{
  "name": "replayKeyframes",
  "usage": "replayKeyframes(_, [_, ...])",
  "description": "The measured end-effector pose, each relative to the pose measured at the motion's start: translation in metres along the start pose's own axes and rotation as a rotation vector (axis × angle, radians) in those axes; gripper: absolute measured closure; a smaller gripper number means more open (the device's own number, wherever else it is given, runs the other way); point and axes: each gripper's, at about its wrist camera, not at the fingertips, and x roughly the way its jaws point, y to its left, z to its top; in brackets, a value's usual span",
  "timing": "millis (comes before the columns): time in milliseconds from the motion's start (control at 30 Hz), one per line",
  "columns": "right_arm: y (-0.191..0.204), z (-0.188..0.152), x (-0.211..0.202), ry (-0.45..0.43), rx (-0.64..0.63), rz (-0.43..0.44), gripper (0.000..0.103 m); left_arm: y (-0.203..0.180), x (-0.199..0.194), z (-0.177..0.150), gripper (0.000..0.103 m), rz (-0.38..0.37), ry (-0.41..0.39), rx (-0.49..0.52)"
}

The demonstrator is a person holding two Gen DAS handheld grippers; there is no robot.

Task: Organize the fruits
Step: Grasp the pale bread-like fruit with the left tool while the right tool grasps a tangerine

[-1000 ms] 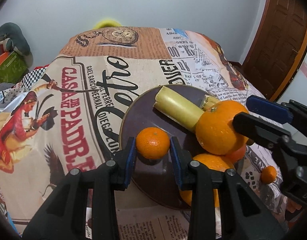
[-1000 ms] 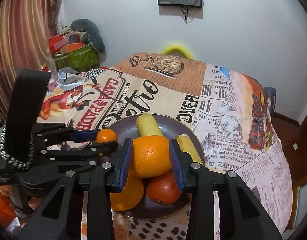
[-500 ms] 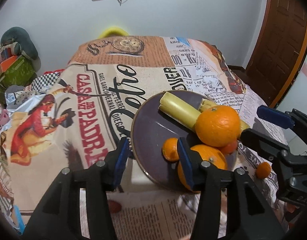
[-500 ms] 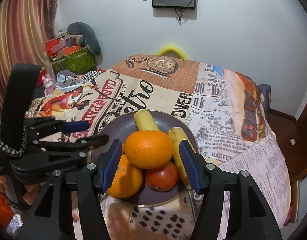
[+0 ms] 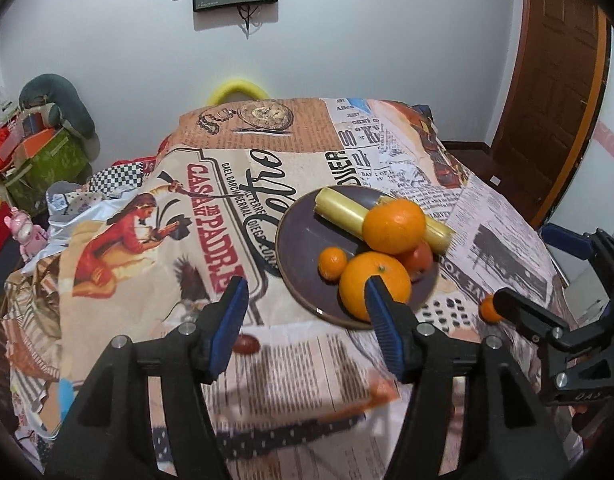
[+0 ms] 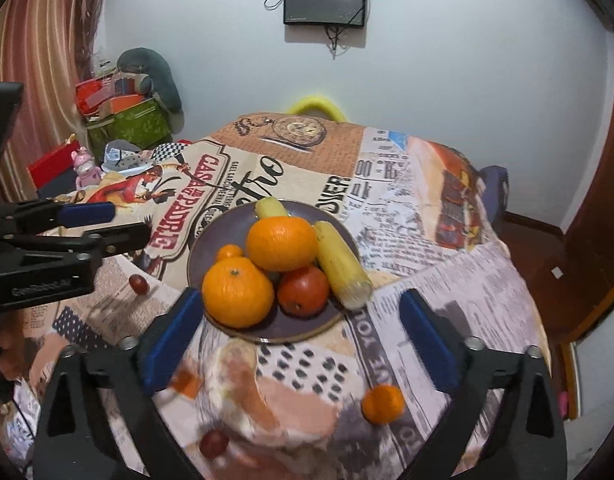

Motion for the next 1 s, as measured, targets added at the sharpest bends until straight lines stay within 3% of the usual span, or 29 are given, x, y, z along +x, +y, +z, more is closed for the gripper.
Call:
replayKeyframes(200, [-0.005, -0.021, -0.018, 0.025, 0.004, -0.08, 0.0, -0.014, -0.017, -0.015, 0.039, -0.002, 0.013, 0.006])
replayKeyframes(400, [-0.02, -0.046, -0.035, 0.048, 0.028, -0.106, 0.0, -0.034, -0.022, -0.029, 0.021, -0.003, 0.028, 0.009])
replayKeyframes(533, [-0.041, -0.061, -0.045, 0.062, 0.077, -0.088, 0.0, -0.048, -0.019, -0.036, 0.015, -0.016, 0.047, 0.017])
replayKeyframes(1000, [-0.076, -0.086, -0.027, 0.123, 0.131, -0.072, 0.002, -0.083, 0.046, -0.052, 0.013, -0.052, 0.198, 0.006])
